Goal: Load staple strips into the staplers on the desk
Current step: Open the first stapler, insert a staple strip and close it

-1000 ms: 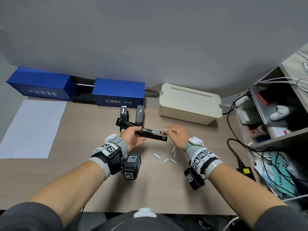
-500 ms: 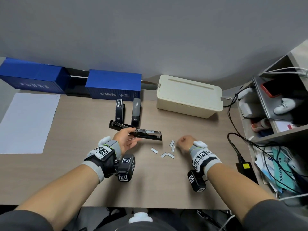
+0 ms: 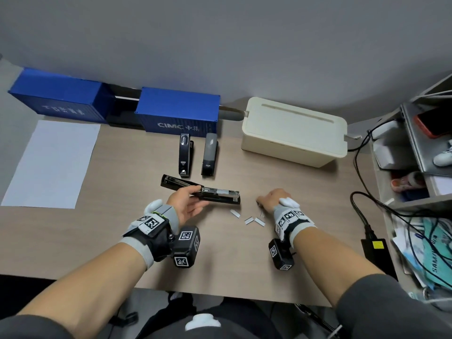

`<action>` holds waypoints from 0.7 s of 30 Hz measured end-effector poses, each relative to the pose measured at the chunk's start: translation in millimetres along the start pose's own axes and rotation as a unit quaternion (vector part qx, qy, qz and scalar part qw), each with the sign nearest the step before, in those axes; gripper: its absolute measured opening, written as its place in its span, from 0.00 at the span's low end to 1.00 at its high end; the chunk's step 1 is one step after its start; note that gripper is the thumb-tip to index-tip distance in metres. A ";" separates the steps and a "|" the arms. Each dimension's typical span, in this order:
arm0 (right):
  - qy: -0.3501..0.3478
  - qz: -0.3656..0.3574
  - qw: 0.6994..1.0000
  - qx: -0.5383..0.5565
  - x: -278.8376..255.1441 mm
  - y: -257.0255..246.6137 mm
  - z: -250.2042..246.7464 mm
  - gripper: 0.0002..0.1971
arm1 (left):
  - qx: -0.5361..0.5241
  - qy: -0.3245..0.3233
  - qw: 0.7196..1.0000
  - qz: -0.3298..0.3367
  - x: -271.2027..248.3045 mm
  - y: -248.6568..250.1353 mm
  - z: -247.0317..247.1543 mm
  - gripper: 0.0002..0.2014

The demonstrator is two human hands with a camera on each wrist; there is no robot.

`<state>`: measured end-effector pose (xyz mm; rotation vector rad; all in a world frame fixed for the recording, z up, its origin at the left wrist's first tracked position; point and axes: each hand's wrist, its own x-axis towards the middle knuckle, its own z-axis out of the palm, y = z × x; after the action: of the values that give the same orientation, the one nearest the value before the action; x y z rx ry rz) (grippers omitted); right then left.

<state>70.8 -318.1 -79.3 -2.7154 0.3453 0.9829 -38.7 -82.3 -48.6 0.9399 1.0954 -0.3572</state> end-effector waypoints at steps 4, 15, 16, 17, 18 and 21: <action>0.044 -0.030 0.989 0.137 -4.5 12.7 -12.2 0.13 | 0.006 -0.005 1.000 0.002 -3.1 0.9 -3.3 0.11; -0.008 -0.220 0.878 0.425 -37.2 -5.3 -29.8 0.08 | 0.017 -0.035 0.999 0.022 -17.7 14.2 9.5 0.11; -0.006 -0.231 0.872 0.431 -41.3 -8.9 -30.1 0.07 | 0.018 -0.037 0.999 0.024 -18.8 15.1 10.4 0.11; -0.001 -0.238 0.870 0.433 -44.4 -12.0 -29.5 0.07 | 0.018 -0.039 0.999 0.026 -19.9 16.3 11.0 0.11; 0.004 -0.242 0.868 0.434 -45.7 -14.3 -27.7 0.06 | 0.019 -0.041 0.999 0.027 -20.7 17.1 11.9 0.10; 0.017 -0.243 0.863 0.442 -51.0 -20.2 -23.1 0.06 | 0.017 -0.049 0.998 0.027 -23.4 17.8 13.9 0.09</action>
<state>52.4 -298.6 -26.2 -1.8230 0.0635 0.4516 -29.1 -87.4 -17.9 0.9694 0.9762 -0.3742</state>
